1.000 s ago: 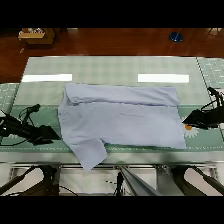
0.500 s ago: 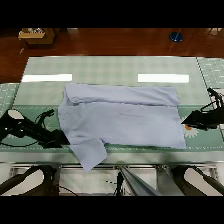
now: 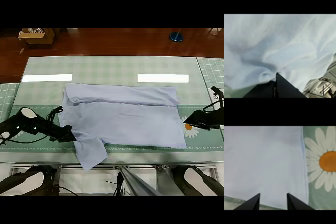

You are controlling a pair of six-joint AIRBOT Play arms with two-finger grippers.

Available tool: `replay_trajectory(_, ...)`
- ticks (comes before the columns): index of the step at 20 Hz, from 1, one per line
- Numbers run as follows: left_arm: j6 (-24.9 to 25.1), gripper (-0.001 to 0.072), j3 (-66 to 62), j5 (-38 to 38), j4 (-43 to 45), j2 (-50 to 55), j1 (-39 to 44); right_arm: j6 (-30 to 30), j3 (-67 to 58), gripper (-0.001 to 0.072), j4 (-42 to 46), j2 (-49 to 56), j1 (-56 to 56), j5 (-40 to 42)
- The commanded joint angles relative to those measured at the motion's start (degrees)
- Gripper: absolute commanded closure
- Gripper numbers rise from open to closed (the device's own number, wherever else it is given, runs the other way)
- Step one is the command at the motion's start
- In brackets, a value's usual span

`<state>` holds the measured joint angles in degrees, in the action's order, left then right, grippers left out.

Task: Fold the shirts.

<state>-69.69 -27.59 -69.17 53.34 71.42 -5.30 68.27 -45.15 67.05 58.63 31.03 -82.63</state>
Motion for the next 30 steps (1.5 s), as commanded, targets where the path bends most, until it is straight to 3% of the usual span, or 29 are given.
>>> replay_trajectory(1,0.0,0.0689,0.0,0.2,1.1,0.2,0.6,1.9,0.0,0.0282,3.8,-1.8,0.0,-0.6)
replay_trajectory(4,0.0,0.0689,0.0,-0.1,1.1,0.2,0.6,3.3,1.5,0.0257,7.6,-1.7,2.1,-0.9)
replay_trajectory(7,0.2,0.0689,0.0,-0.4,1.1,0.2,0.6,3.2,6.8,0.0123,4.8,-1.7,7.7,-0.6)
replay_trajectory(16,0.7,0.0689,0.0,-0.5,1.0,0.2,0.6,2.6,16.6,0.0126,5.4,-1.7,9.6,3.8)
replay_trajectory(25,1.1,0.0689,0.0,-0.5,1.0,0.1,0.6,2.6,17.2,0.0135,-1.9,6.0,9.2,8.6)
replay_trajectory(27,1.5,0.0689,0.0,-0.5,1.0,0.1,0.6,3.1,17.2,0.0184,-2.6,8.4,7.4,9.6)
replay_trajectory(30,1.5,0.0689,0.0,-0.5,1.0,0.1,0.6,3.1,17.2,0.0368,-5.1,10.4,4.2,10.9)
